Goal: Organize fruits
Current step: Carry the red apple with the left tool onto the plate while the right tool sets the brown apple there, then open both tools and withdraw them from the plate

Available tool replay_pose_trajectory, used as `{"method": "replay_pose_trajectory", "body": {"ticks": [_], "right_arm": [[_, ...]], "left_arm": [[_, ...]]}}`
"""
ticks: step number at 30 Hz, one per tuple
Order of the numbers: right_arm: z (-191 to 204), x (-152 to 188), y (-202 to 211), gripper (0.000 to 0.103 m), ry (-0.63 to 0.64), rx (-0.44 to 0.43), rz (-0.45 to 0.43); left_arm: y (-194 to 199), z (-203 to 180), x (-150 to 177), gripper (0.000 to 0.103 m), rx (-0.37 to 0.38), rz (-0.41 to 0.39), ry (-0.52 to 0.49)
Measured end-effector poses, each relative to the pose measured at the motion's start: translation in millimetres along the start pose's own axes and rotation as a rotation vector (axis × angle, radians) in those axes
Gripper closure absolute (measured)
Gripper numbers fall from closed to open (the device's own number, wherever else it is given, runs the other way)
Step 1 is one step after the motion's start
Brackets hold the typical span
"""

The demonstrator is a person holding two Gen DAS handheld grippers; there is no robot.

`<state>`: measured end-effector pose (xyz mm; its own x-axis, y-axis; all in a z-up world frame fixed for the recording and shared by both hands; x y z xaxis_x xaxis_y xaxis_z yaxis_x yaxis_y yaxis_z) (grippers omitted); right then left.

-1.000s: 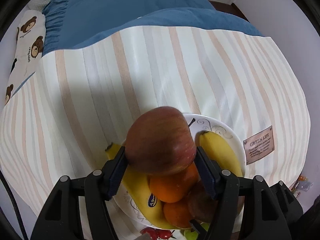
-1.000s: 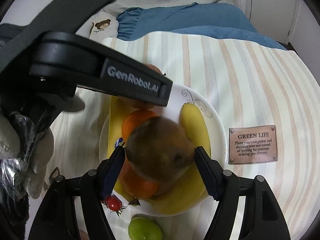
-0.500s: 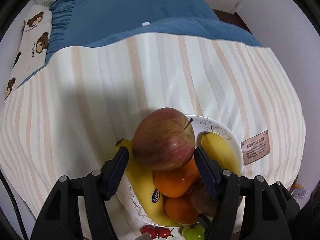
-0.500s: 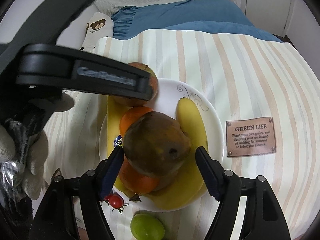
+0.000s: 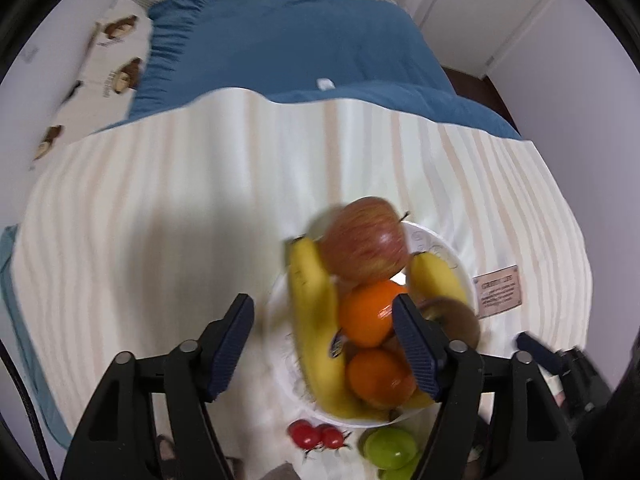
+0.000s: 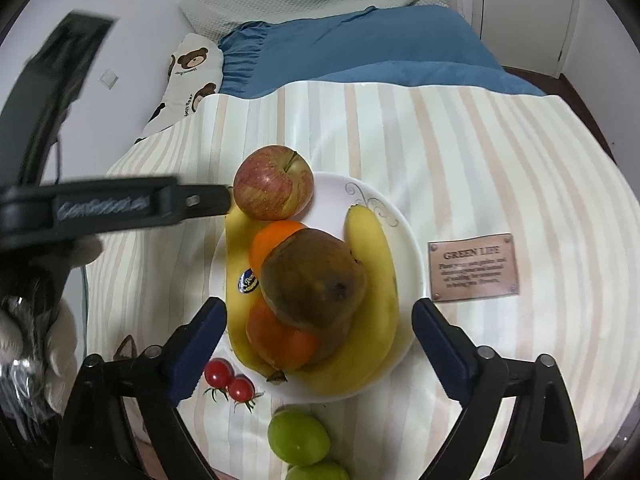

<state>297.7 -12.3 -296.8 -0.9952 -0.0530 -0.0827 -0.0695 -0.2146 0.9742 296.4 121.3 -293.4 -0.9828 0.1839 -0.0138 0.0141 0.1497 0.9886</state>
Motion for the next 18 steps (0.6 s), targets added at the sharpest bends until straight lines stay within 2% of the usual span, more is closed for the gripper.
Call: {"method": "replay_pose_trajectory", "body": {"ticks": [2,4,6,9,18], "right_arm": [[-1.4,4.5,6.8,0.005,-0.003,0.031,-0.009],[-3.4,9.7,12.2,0.005,-0.008,0.042,-0.013],[-5.5,15.7,17.3,0.005,-0.011,0.057,-0.017],[-7.5,26.6,25.8,0.004,-0.010,0.090,-0.032],[-0.4,46.7,45.0,0.003,0.013,0.117,-0.074]], "left_arm": [[7.8,6.8,14.7,0.016,-0.046,-0.037,0.002],[11.1,10.2,27.1,0.015,-0.076,-0.054,0.008],[13.9,15.8,41.2,0.005,-0.093,-0.065,0.021],[18.2,22.1,61.6,0.005,-0.100,-0.083,0.045],[43.7,19.2,106.1,0.005,-0.123,-0.166,0.094]]}}
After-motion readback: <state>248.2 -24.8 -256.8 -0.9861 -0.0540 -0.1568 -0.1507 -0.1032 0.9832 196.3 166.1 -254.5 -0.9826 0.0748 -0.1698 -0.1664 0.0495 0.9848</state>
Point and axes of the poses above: each gripper's, at about its wrist camera, not at the fingertips, and y roughly against the way its jaws point, z to its left, x to its underside, the point moved 5 cm from there along -y, roughly the way its jaws point, and after that the axes turned 11 degrees about z, right-handed, at the moved point
